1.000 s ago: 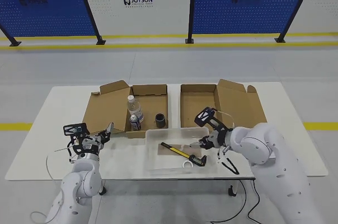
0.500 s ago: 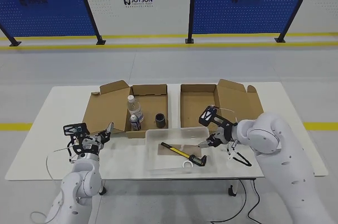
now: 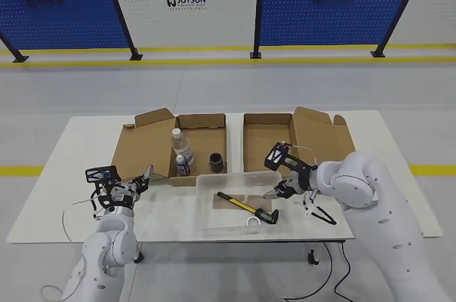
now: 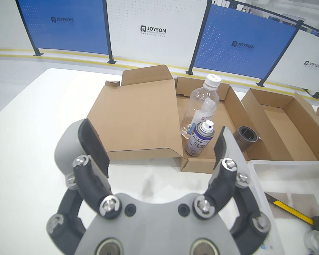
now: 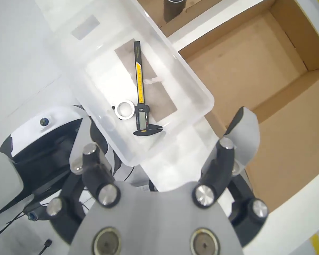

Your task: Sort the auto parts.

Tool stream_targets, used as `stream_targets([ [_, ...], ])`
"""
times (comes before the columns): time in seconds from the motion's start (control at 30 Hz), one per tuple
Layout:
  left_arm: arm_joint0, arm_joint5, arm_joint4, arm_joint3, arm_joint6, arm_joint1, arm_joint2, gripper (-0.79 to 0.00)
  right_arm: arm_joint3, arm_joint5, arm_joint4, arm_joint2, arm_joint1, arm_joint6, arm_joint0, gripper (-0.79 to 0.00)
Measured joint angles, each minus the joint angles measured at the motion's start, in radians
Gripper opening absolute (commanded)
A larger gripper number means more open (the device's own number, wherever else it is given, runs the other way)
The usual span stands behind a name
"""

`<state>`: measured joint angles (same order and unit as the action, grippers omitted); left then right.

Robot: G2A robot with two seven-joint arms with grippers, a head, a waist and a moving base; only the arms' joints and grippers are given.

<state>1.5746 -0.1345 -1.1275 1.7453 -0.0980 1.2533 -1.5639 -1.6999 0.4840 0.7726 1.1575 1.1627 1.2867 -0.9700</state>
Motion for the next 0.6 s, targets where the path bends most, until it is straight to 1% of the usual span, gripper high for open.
stream_targets([
  [0.1, 0.000, 0.000, 0.000, 0.000, 0.000, 0.000, 0.000, 0.000, 0.010, -0.053, -0.001, -0.068, 0.009, 0.054, 0.035, 0.000],
  [0.23, 0.000, 0.000, 0.000, 0.000, 0.000, 0.000, 0.000, 0.000, 0.045, -0.155, 0.024, -0.192, 0.032, 0.142, 0.109, 0.000],
  [0.37, 0.000, 0.000, 0.000, 0.000, 0.000, 0.000, 0.000, 0.000, 0.105, -0.214, 0.052, -0.295, 0.055, 0.183, 0.165, 0.000],
  [0.4, 0.000, 0.000, 0.000, 0.000, 0.000, 0.000, 0.000, 0.000, 0.121, -0.223, 0.053, -0.313, 0.060, 0.185, 0.176, -0.031],
  [0.43, 0.000, 0.000, 0.000, 0.000, 0.000, 0.000, 0.000, 0.000, 0.141, -0.234, 0.050, -0.333, 0.065, 0.183, 0.187, -0.259],
  [0.47, 0.000, 0.000, 0.000, 0.000, 0.000, 0.000, 0.000, 0.000, 0.155, -0.240, 0.046, -0.345, 0.069, 0.181, 0.193, -0.376],
  [0.5, 0.000, 0.000, 0.000, 0.000, 0.000, 0.000, 0.000, 0.000, 0.168, -0.245, 0.042, -0.355, 0.073, 0.179, 0.199, -0.406],
  [0.6, 0.000, 0.000, 0.000, 0.000, 0.000, 0.000, 0.000, 0.000, 0.208, -0.252, 0.041, -0.385, 0.082, 0.175, 0.213, -0.416],
])
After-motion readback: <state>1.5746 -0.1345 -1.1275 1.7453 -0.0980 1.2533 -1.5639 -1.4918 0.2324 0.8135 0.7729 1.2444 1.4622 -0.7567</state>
